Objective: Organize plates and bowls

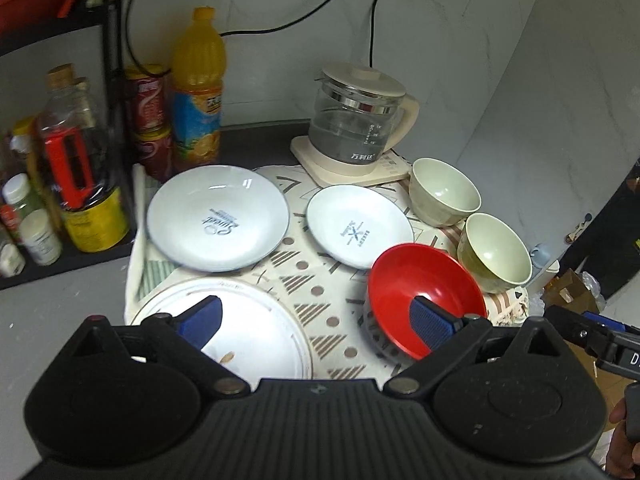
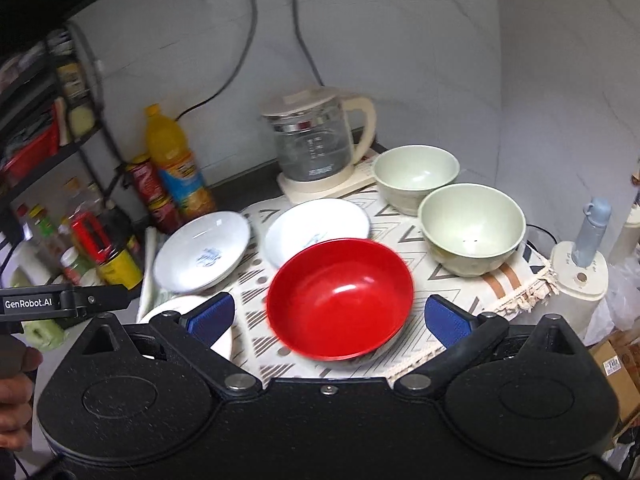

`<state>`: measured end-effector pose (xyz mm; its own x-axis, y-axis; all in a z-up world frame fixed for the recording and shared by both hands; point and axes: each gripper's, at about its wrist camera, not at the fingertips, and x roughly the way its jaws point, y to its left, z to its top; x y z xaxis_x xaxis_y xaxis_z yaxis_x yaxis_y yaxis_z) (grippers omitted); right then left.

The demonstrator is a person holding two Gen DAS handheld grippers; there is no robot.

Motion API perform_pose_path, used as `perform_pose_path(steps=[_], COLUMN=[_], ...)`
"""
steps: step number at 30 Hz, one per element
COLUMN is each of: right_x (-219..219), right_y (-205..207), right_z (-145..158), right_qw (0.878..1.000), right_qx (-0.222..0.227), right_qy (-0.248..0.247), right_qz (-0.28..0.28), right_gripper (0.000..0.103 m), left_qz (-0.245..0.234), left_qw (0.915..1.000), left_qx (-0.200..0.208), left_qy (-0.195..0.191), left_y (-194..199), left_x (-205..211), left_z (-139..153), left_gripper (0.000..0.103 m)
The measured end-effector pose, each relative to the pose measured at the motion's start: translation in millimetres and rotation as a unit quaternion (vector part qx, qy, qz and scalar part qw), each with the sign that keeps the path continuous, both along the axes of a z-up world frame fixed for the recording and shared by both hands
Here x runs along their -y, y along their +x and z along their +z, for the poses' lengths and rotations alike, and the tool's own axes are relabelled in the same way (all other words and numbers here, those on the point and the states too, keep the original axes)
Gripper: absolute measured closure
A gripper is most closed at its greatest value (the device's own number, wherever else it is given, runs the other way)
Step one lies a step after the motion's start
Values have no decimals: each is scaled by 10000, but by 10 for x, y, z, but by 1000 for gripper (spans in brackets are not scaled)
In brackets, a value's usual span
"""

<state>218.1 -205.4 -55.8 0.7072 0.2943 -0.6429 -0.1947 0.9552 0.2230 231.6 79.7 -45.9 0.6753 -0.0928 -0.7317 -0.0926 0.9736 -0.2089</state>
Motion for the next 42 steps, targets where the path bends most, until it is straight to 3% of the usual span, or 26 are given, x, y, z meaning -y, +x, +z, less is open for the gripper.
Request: perform_pose_path(steps=[22, 28, 38, 42], right_x=[301, 529, 920, 1113], right_y=[688, 898, 1214, 1314], right_z=[-162, -153, -226, -329], right_qw=[9921, 9876, 9838, 9828], right_qx=[-434, -603, -624, -751], right_qy=[-80, 175, -248, -96], right_qz=[-1176, -1441, -1663, -1686], right_gripper=[5, 6, 6, 6], left_qz=[-411, -510, -888, -1076], left_qw=[9983, 9972, 9942, 9917], left_qx=[-268, -365, -474, -507], left_qy=[-310, -416, -368, -497], left_y=[961, 1222, 1696, 1861], left_x=[351, 606, 1221, 1461], left_z=[-90, -148, -223, -273], left_gripper=[10, 15, 15, 15])
